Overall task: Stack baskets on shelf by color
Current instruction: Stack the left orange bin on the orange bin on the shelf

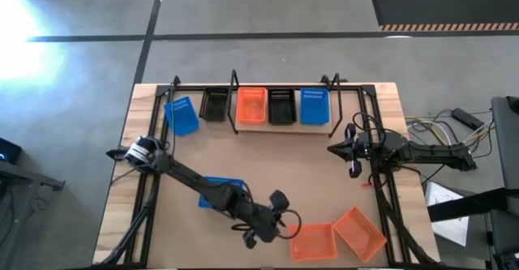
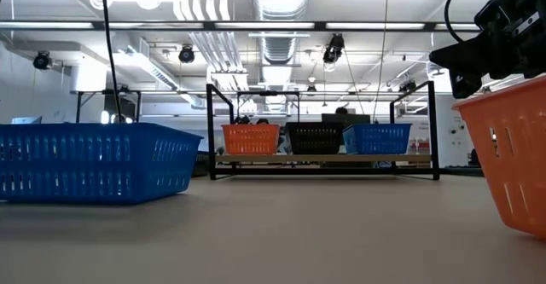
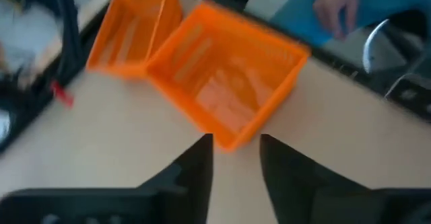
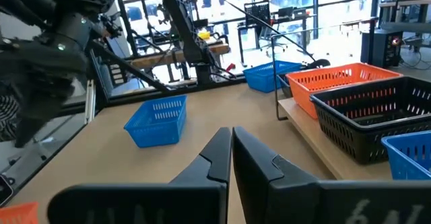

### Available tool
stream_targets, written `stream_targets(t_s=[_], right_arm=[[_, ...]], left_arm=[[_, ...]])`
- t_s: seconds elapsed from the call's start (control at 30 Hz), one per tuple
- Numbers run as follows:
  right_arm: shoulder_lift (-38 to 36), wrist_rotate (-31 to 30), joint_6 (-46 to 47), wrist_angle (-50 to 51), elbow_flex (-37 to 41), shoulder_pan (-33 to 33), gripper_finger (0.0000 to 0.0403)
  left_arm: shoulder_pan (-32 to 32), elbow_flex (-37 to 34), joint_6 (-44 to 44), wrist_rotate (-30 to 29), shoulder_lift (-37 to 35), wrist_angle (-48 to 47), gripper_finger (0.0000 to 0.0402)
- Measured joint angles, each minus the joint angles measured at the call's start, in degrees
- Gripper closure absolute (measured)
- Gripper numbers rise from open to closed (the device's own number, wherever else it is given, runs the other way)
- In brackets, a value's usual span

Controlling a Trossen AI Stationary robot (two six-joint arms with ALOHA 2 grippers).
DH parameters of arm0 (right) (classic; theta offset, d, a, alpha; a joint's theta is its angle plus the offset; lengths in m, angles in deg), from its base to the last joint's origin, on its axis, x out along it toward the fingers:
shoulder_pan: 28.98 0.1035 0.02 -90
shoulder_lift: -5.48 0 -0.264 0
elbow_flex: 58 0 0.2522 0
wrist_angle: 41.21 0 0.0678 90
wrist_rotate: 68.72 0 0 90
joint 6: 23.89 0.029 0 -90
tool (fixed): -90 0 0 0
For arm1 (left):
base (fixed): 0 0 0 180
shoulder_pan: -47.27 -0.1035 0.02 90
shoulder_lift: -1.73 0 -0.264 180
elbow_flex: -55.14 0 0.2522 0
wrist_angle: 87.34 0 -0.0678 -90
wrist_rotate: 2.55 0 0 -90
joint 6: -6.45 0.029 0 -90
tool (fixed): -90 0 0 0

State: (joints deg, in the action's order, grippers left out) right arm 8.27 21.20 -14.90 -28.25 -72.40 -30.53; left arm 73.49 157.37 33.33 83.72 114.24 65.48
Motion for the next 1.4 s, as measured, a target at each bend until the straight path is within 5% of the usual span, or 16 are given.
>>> stream_targets(t_s=[0.2, 0.5, 0.73, 1.0, 1.1, 1.4], right_arm=[[0.0, 0.0, 0.0, 0.0, 0.0, 0.0, 0.0394], [0.0, 0.0, 0.0, 0.0, 0.0, 0.0, 0.0394], [-0.1, 0.0, 0.0, 0.0, 0.0, 0.0, 0.0394], [0.0, 0.0, 0.0, 0.0, 0.0, 0.0, 0.0394], [0.0, 0.0, 0.0, 0.0, 0.0, 0.0, 0.0394], [0.0, 0.0, 0.0, 0.0, 0.0, 0.0, 0.0394]], left_arm=[[-0.8, 0.4, 11.5, 6.8, 4.8, 4.1, 0.0234], [-1.5, 3.9, 20.4, 7.8, 12.7, 8.6, 0.0235], [-2.3, 5.4, 20.1, 7.9, 15.8, 8.8, 0.0286], [-2.2, 5.3, 13.3, 7.9, 14.6, 6.7, 0.0389], [-2.0, 5.5, 10.7, 7.5, 12.3, 2.8, 0.0396], [-1.6, 4.9, -8.6, -16.8, 1.1, -21.7, 0.0401]])
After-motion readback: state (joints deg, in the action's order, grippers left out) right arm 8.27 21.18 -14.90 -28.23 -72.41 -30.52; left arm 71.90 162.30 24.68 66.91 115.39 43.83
